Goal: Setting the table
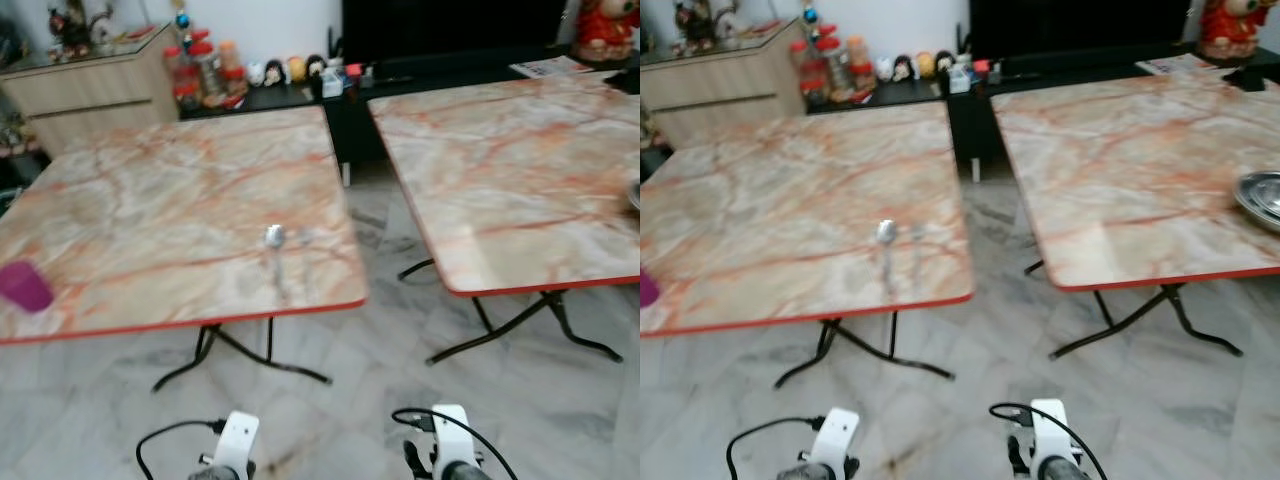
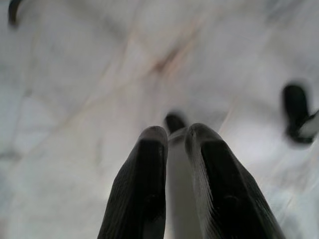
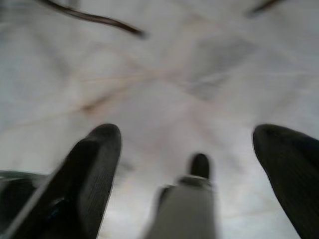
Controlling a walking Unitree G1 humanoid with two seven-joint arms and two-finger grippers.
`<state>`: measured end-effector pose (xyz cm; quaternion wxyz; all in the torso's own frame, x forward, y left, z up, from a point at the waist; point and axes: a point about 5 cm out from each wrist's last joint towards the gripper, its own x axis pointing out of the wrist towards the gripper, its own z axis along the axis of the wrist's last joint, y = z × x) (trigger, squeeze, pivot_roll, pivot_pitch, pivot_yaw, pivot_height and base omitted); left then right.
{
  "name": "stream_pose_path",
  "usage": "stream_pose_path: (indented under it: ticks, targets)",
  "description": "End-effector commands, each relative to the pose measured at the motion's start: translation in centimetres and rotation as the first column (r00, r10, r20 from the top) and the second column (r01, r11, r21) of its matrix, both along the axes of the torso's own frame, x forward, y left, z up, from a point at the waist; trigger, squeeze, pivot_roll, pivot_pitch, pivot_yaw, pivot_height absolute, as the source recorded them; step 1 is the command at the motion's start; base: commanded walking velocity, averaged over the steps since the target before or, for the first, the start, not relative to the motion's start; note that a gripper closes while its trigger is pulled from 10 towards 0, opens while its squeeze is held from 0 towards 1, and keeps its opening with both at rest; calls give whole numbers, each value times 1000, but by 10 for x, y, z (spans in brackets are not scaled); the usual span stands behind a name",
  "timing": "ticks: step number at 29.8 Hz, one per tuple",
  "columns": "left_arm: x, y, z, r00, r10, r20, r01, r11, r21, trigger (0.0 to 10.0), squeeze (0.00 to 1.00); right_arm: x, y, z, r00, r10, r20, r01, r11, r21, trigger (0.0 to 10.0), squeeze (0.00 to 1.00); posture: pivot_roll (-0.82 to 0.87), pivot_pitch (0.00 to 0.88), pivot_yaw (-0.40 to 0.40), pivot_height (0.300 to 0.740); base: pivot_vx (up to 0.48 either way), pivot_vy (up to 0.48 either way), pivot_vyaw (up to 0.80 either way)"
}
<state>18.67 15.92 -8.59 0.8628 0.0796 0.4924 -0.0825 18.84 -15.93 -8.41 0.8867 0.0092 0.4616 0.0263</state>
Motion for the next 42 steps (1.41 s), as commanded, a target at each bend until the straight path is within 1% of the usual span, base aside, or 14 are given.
stream_pose_path:
  ticks: [1, 8, 16, 20, 21, 22, 24, 26, 29, 31, 34, 37, 38, 42]
  targets:
    - [3, -1, 1, 1000, -9, 5, 9, 1000, 3, 10000, 0, 1, -5, 1, 1000, -13, 6, 13, 1000, -8, 10000, 0, -203, 0, 80, 740, 0, 480, 0]
    - [4, -1, 2, 1000, -12, 15, 12, 1000, 10, 10000, 0, 1, -7, 1, 1000, -14, 9, 14, 1000, -17, 10000, 0, -209, 0, 83, 740, 0, 216, 0]
    - [4, 0, 2, 999, -23, 22, 23, 1000, 14, 10000, 0, 15, -12, 11, 992, -43, 119, 44, 999, -7, 10000, 0, -224, 0, 91, 740, 0, 0, 0]
    - [4, -1, 2, 999, -24, 23, 24, 1000, 14, 10000, 0, 17, -13, 12, 990, -46, 135, 48, 999, -8, 10000, 0, -224, 0, 91, 740, 0, 0, 0]
    - [5, 0, 3, 999, -18, 35, 18, 1000, 7, 10000, 0, 23, -15, 17, 982, -57, 181, 59, 998, -7, 10000, 0, -230, 0, 94, 740, 0, 0, 0]
    - [7, 0, 4, 999, -9, 50, 9, 1000, 0, 10000, 0, 38, -19, 29, 957, -76, 279, 82, 997, -9, 10000, 0, -233, 0, 95, 740, 0, 0, 0]
    - [8, 0, 4, 998, -2, 59, 3, 1000, -5, 10000, 0, 50, -20, 39, 933, -74, 352, 86, 996, -18, 10000, 0, -238, 0, 99, 740, 0, 0, 0]
    - [8, 1, 4, 998, -2, 61, 3, 1000, -5, 10000, 0, 54, -19, 42, 926, -56, 375, 72, 997, -29, 10000, 0, -242, 0, 102, 740, 0, 0, 0]
    - [7, 1, 4, 998, -12, 57, 12, 1000, -1, 10000, 0, 69, -11, 57, 884, -11, 467, 25, 999, -25, 10000, 0, -242, 0, 102, 740, 0, 0, 0]
    - [7, 1, 4, 998, -11, 58, 11, 1000, -3, 10000, 0, 71, -10, 59, 878, 1, 479, 15, 999, -30, 10000, 0, -242, 0, 102, 740, 0, 0, 0]
    - [8, 1, 5, 998, 0, 63, 1, 1000, -9, 10000, 0, 80, 0, 70, 832, 73, 550, -48, 997, -59, 10000, 0, -232, 0, 89, 740, 0, 0, 0]
    - [8, 1, 5, 998, 5, 64, -4, 1000, -12, 10000, 0, 82, 2, 72, 823, 82, 562, -57, 996, -62, 10000, 0, -232, 0, 89, 740, 0, 0, 0]
    - [7, 1, 5, 997, 23, 70, -21, 1000, -19, 10000, 0, 87, 10, 81, 786, 106, 610, -85, 994, -63, 10000, 0, -232, 0, 88, 740, 0, 0, 0]
    - [8, 1, 5, 996, 42, 80, -39, 999, -29, 10000, 0, 99, 20, 101, 711, 112, 694, -104, 993, -53, 10000, 0, -234, 0, 89, 740, 0, 0, 0]
